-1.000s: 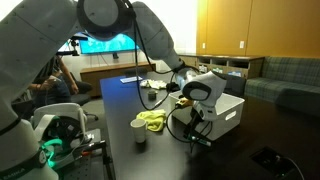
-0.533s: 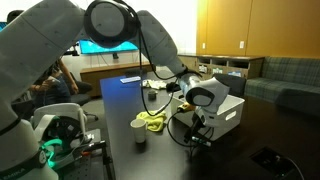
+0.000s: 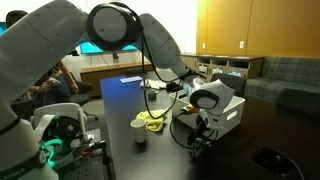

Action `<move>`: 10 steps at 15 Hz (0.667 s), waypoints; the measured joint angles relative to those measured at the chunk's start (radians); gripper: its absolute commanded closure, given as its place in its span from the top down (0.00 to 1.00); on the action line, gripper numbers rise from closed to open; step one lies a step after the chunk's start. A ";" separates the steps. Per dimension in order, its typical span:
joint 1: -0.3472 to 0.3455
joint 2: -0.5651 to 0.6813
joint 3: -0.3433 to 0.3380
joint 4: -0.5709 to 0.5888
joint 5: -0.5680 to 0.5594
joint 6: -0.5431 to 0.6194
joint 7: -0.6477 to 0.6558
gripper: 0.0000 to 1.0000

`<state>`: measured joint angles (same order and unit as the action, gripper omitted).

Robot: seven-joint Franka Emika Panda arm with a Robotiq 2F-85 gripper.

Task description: Put the towels into the basket and the marker and tape into the mug

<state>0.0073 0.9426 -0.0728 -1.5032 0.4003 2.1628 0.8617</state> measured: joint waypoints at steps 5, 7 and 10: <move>0.000 0.019 0.000 0.026 -0.006 -0.009 0.028 1.00; -0.001 0.028 0.000 0.036 -0.008 -0.015 0.036 1.00; -0.004 0.036 0.000 0.043 -0.008 -0.017 0.045 1.00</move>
<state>0.0036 0.9787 -0.0733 -1.4604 0.3918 2.1462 0.9069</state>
